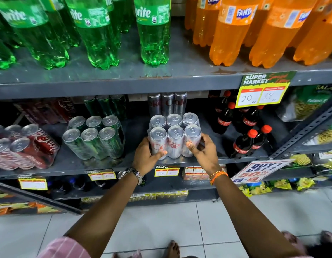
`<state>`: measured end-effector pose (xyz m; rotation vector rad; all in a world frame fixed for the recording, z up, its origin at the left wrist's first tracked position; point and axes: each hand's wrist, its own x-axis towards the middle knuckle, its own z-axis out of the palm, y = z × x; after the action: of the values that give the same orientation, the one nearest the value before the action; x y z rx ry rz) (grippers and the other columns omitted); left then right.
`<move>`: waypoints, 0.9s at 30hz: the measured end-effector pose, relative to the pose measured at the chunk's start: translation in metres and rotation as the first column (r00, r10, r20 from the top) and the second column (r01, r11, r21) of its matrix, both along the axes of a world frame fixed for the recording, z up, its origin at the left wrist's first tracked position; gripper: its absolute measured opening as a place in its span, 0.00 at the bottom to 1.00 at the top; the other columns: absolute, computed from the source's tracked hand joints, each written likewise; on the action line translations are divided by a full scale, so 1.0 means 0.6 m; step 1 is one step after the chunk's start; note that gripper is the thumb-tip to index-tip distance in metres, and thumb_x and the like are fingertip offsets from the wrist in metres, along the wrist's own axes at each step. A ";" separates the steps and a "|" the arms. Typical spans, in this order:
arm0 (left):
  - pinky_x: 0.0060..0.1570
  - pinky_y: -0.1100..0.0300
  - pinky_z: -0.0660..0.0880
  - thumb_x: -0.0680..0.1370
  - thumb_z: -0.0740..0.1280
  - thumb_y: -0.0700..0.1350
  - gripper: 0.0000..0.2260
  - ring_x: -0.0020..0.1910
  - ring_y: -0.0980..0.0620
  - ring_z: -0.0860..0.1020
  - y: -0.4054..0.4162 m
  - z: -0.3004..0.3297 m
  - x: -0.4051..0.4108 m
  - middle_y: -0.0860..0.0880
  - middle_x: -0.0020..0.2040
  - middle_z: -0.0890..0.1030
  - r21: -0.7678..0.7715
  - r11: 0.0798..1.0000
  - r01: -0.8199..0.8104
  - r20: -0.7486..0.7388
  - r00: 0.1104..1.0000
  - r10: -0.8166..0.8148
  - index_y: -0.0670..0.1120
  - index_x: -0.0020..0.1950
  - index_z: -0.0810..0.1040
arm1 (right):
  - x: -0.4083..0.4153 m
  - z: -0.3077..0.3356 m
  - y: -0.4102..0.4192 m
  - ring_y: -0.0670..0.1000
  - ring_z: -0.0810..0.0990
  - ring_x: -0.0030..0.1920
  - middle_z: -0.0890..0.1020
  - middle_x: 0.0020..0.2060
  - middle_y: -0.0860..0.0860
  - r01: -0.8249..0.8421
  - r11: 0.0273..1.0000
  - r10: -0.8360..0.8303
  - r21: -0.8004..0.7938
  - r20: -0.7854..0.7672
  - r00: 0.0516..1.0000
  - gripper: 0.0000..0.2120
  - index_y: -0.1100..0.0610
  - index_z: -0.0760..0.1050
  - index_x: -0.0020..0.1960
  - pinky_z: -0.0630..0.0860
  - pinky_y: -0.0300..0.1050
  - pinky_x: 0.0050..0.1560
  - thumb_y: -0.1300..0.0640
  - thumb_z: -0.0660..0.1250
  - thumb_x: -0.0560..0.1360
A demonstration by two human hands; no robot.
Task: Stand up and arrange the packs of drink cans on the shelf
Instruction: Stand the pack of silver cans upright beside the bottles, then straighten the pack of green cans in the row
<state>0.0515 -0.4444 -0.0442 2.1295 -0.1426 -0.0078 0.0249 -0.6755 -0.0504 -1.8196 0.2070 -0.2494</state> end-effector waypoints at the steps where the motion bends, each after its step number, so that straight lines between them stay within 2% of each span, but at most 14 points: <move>1: 0.58 0.49 0.79 0.67 0.78 0.49 0.30 0.58 0.48 0.81 0.002 0.002 -0.003 0.45 0.60 0.81 -0.007 1.000 -0.004 -0.008 1.000 0.004 0.43 0.64 0.71 | -0.003 0.003 0.005 0.46 0.78 0.65 0.79 0.63 0.48 0.041 0.999 -0.040 -0.027 0.021 0.999 0.30 0.54 0.72 0.66 0.75 0.53 0.71 0.47 0.78 0.69; 3: 0.63 0.51 0.77 0.67 0.79 0.46 0.31 0.62 0.50 0.79 0.020 0.009 -0.012 0.46 0.64 0.79 -0.034 0.999 -0.031 -0.001 1.000 0.031 0.43 0.66 0.70 | -0.009 0.017 0.025 0.49 0.72 0.69 0.73 0.67 0.50 0.197 0.974 -0.180 -0.108 0.145 0.973 0.39 0.54 0.68 0.71 0.66 0.39 0.74 0.41 0.77 0.65; 4: 0.66 0.55 0.74 0.68 0.78 0.45 0.31 0.64 0.54 0.77 0.035 0.016 -0.021 0.48 0.65 0.78 -0.058 0.997 -0.057 0.029 0.998 0.059 0.44 0.67 0.70 | -0.014 0.025 0.041 0.50 0.70 0.70 0.72 0.67 0.52 0.288 0.946 -0.246 -0.148 0.251 0.936 0.39 0.55 0.68 0.71 0.63 0.34 0.73 0.41 0.77 0.66; 5: 0.68 0.60 0.72 0.69 0.77 0.45 0.29 0.64 0.60 0.75 0.049 0.024 -0.029 0.52 0.65 0.77 -0.083 0.993 -0.087 0.081 0.992 0.094 0.47 0.67 0.71 | -0.018 0.034 0.053 0.51 0.70 0.69 0.73 0.67 0.53 0.369 0.912 -0.281 -0.180 0.382 0.880 0.36 0.56 0.70 0.70 0.63 0.34 0.71 0.43 0.78 0.68; 7: 0.64 0.66 0.72 0.70 0.75 0.47 0.24 0.60 0.69 0.74 0.109 0.042 -0.051 0.60 0.60 0.77 -0.063 0.977 -0.202 0.241 0.947 0.212 0.55 0.65 0.73 | -0.024 0.053 0.108 0.55 0.73 0.66 0.76 0.64 0.53 0.405 0.899 -0.223 -0.168 0.620 0.753 0.25 0.54 0.74 0.65 0.66 0.41 0.70 0.52 0.77 0.71; 8: 0.61 0.65 0.73 0.70 0.73 0.47 0.21 0.58 0.67 0.75 0.131 0.050 -0.060 0.60 0.57 0.77 -0.051 0.961 -0.272 0.341 0.900 0.273 0.56 0.62 0.74 | -0.027 0.061 0.129 0.57 0.75 0.65 0.76 0.63 0.51 0.358 0.925 -0.177 -0.132 0.682 0.710 0.21 0.51 0.75 0.62 0.69 0.45 0.69 0.56 0.77 0.72; 10: 0.58 0.57 0.74 0.68 0.72 0.43 0.20 0.56 0.53 0.77 0.191 0.052 -0.072 0.53 0.55 0.77 -0.107 0.898 -0.427 0.472 0.773 0.424 0.51 0.58 0.75 | -0.029 0.073 0.189 0.56 0.77 0.63 0.76 0.61 0.47 0.193 0.979 -0.091 -0.066 0.706 0.702 0.16 0.49 0.77 0.59 0.72 0.46 0.66 0.58 0.75 0.74; 12: 0.59 0.51 0.74 0.66 0.71 0.42 0.23 0.57 0.43 0.76 0.261 0.045 -0.075 0.44 0.57 0.76 -0.151 0.816 -0.558 0.435 0.703 0.562 0.44 0.60 0.74 | -0.026 0.077 0.260 0.51 0.78 0.62 0.77 0.58 0.46 0.067 0.995 -0.003 -0.077 0.636 0.772 0.12 0.52 0.78 0.57 0.74 0.43 0.65 0.56 0.75 0.75; 14: 0.63 0.49 0.72 0.67 0.72 0.46 0.28 0.61 0.39 0.73 0.324 0.036 -0.063 0.38 0.62 0.73 -0.104 0.799 -0.593 0.264 0.758 0.597 0.38 0.64 0.71 | -0.015 0.070 0.323 0.48 0.78 0.62 0.77 0.58 0.47 -0.069 0.989 0.121 -0.131 0.444 0.888 0.15 0.53 0.78 0.59 0.77 0.47 0.63 0.52 0.74 0.75; 17: 0.69 0.43 0.68 0.68 0.77 0.42 0.35 0.69 0.37 0.69 0.387 0.022 -0.028 0.37 0.69 0.69 0.040 0.885 -0.465 -0.005 0.885 0.465 0.37 0.70 0.66 | 0.014 0.047 0.387 0.53 0.77 0.66 0.77 0.64 0.53 -0.204 0.973 0.215 -0.110 0.107 0.971 0.28 0.57 0.73 0.68 0.75 0.53 0.68 0.50 0.76 0.73; 19: 0.69 0.42 0.68 0.68 0.78 0.39 0.36 0.71 0.39 0.70 0.411 0.017 -0.004 0.39 0.71 0.70 0.057 0.949 -0.310 -0.081 0.946 0.314 0.38 0.72 0.66 | 0.039 0.031 0.414 0.56 0.75 0.68 0.76 0.66 0.56 -0.219 0.971 0.219 -0.099 -0.014 0.976 0.32 0.60 0.70 0.71 0.74 0.53 0.69 0.51 0.77 0.72; 23: 0.65 0.42 0.73 0.69 0.77 0.39 0.33 0.68 0.41 0.74 0.429 0.007 0.026 0.39 0.68 0.75 -0.012 0.977 -0.214 -0.125 0.969 0.211 0.39 0.70 0.66 | 0.074 0.013 0.441 0.51 0.76 0.61 0.77 0.60 0.51 -0.186 0.979 0.181 -0.084 -0.066 0.981 0.30 0.59 0.73 0.66 0.68 0.30 0.54 0.51 0.79 0.70; 25: 0.61 0.38 0.76 0.71 0.75 0.36 0.31 0.66 0.38 0.76 0.432 0.003 0.033 0.39 0.66 0.77 -0.150 0.969 -0.198 -0.185 0.968 0.169 0.39 0.71 0.66 | 0.079 0.010 0.446 0.48 0.77 0.56 0.78 0.56 0.50 -0.166 0.984 0.162 -0.063 -0.059 0.985 0.25 0.57 0.74 0.62 0.71 0.31 0.52 0.51 0.79 0.70; 27: 0.62 0.39 0.76 0.73 0.74 0.38 0.30 0.66 0.39 0.76 0.436 0.001 0.037 0.41 0.67 0.77 -0.154 0.975 -0.158 -0.154 0.979 0.135 0.40 0.72 0.66 | 0.077 0.007 0.446 0.48 0.80 0.54 0.81 0.55 0.51 -0.176 0.984 0.174 -0.034 -0.067 0.982 0.22 0.54 0.73 0.59 0.77 0.36 0.53 0.52 0.78 0.71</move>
<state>0.0734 -0.1831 -0.0433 1.9609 0.0964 -0.0595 0.0713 -0.4078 -0.0462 -1.8743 0.0863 -0.0718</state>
